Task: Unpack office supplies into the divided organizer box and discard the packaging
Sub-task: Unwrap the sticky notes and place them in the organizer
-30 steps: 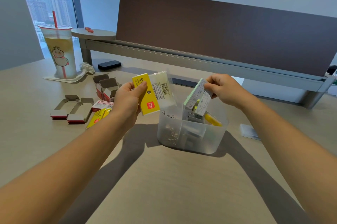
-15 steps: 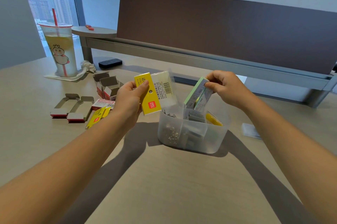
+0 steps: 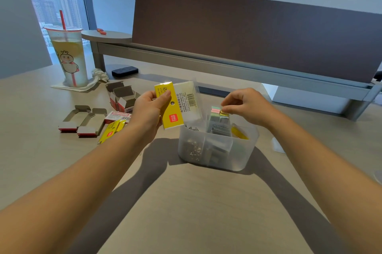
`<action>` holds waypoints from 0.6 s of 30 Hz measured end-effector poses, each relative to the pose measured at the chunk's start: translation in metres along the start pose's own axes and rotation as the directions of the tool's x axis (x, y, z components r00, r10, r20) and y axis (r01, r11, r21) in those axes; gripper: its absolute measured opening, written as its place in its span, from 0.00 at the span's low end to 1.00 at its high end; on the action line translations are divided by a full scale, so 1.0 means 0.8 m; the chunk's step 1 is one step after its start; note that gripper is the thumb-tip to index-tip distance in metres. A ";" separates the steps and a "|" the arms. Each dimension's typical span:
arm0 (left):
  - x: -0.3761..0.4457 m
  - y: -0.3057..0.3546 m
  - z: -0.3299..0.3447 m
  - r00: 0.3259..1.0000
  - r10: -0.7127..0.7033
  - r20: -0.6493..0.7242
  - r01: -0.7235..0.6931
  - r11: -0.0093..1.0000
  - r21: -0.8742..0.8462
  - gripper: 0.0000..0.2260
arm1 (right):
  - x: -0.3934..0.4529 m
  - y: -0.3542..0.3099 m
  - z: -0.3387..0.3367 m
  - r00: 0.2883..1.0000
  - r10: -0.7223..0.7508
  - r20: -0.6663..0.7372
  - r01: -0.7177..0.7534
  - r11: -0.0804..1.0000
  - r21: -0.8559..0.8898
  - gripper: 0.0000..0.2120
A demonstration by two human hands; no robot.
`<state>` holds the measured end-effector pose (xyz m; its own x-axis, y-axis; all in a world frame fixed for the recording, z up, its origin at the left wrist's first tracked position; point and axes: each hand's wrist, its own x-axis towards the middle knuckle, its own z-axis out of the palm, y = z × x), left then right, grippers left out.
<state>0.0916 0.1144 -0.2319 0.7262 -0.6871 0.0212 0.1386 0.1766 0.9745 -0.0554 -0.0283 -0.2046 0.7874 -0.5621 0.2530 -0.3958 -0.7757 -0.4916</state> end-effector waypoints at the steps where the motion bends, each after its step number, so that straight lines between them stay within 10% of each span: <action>1: -0.001 0.000 0.000 1.000 -0.002 -0.002 0.003 1.000 0.013 0.07 | -0.003 0.000 0.001 1.000 0.000 -0.018 0.000 1.000 0.004 0.11; 11: -0.057 0.002 -0.030 1.000 -0.013 -0.013 0.014 0.998 0.066 0.10 | -0.103 -0.033 0.024 0.966 -0.129 -0.224 0.150 0.986 0.078 0.15; 18: -0.092 -0.038 -0.067 0.992 0.049 -0.118 -0.010 0.950 0.313 0.18 | -0.164 -0.046 0.087 0.983 -0.176 -0.049 0.177 0.984 0.032 0.17</action>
<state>0.0700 0.1973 -0.2750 0.8063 -0.5899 0.0429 -0.0862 -0.0454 0.9952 -0.1115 0.0937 -0.2775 0.8206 -0.4304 0.3760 -0.2343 -0.8534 -0.4656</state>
